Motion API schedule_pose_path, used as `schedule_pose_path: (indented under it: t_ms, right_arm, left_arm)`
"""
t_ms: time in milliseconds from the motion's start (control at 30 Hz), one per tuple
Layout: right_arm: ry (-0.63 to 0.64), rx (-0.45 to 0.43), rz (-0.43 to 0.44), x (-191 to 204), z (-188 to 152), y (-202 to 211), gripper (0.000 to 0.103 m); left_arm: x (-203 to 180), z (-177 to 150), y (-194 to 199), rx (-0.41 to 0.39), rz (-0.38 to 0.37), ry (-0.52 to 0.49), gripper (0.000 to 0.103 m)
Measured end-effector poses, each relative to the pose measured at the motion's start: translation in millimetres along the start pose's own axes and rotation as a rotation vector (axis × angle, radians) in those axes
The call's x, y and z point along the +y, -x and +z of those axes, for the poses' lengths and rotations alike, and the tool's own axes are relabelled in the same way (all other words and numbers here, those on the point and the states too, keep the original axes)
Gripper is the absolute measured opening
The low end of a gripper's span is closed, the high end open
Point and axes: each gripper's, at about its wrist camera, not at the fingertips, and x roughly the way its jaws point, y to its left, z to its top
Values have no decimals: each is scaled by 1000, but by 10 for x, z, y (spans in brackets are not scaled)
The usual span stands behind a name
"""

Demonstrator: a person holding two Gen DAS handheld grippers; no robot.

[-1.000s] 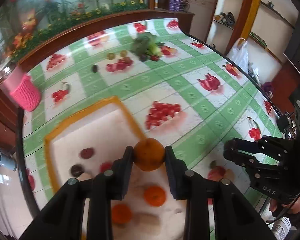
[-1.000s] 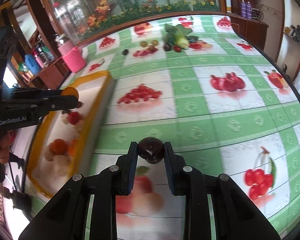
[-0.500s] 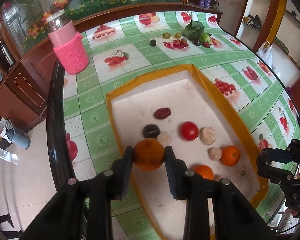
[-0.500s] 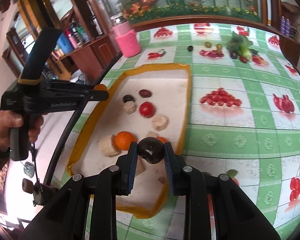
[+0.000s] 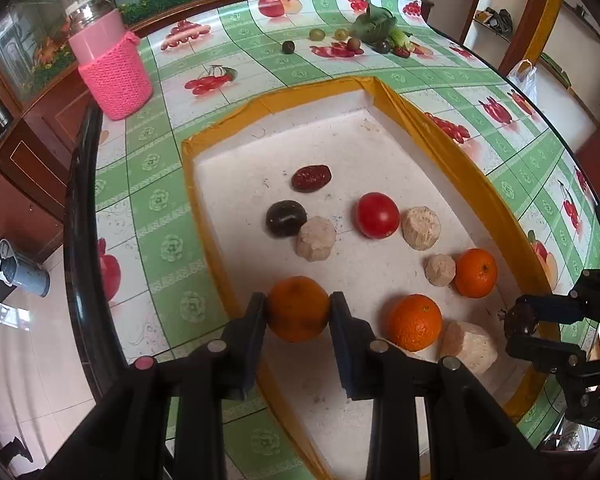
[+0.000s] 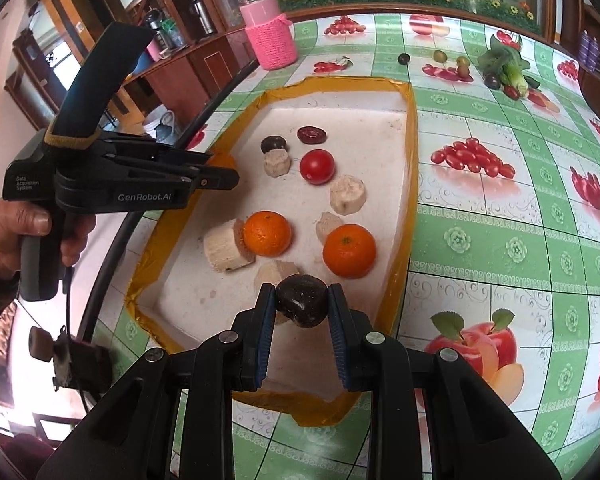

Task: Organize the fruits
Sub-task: 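Carry the dark plum and orange over the tray with both grippers, then lower the plum and orange into the tray and open both grippers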

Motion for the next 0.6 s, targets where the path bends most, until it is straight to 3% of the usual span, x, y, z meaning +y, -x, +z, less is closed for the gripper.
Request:
schedule_pose_path:
  t_ms: [600]
  right_arm:
    - [10, 27, -34, -35, 84, -123, 26]
  left_arm:
    - [-155, 27, -181, 17, 38, -60, 35]
